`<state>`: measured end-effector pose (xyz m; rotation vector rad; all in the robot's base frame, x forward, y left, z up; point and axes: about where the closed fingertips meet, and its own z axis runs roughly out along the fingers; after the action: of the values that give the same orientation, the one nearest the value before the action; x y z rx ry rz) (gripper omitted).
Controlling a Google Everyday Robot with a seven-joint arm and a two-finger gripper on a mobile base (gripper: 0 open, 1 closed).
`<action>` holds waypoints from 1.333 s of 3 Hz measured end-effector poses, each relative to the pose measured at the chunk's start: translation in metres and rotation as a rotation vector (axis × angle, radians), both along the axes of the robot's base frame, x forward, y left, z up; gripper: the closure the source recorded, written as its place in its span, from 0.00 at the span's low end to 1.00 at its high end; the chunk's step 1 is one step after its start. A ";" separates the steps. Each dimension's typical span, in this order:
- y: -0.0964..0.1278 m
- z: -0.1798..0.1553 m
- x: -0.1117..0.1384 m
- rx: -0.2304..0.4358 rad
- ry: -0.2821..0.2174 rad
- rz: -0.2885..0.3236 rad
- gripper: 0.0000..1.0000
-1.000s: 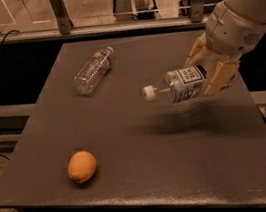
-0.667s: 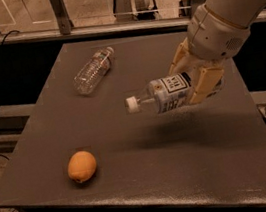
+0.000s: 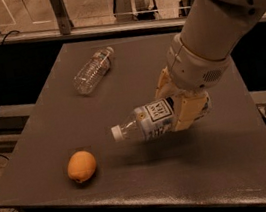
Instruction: Move blue plastic bottle near orange
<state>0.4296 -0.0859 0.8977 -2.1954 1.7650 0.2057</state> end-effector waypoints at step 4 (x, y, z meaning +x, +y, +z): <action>0.028 -0.025 -0.043 0.054 -0.128 0.306 1.00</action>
Offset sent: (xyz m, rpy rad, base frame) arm -0.0435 0.0131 -0.0378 0.0712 -0.0386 0.1807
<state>0.3863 -0.0578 0.8732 -2.3735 1.3375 0.1748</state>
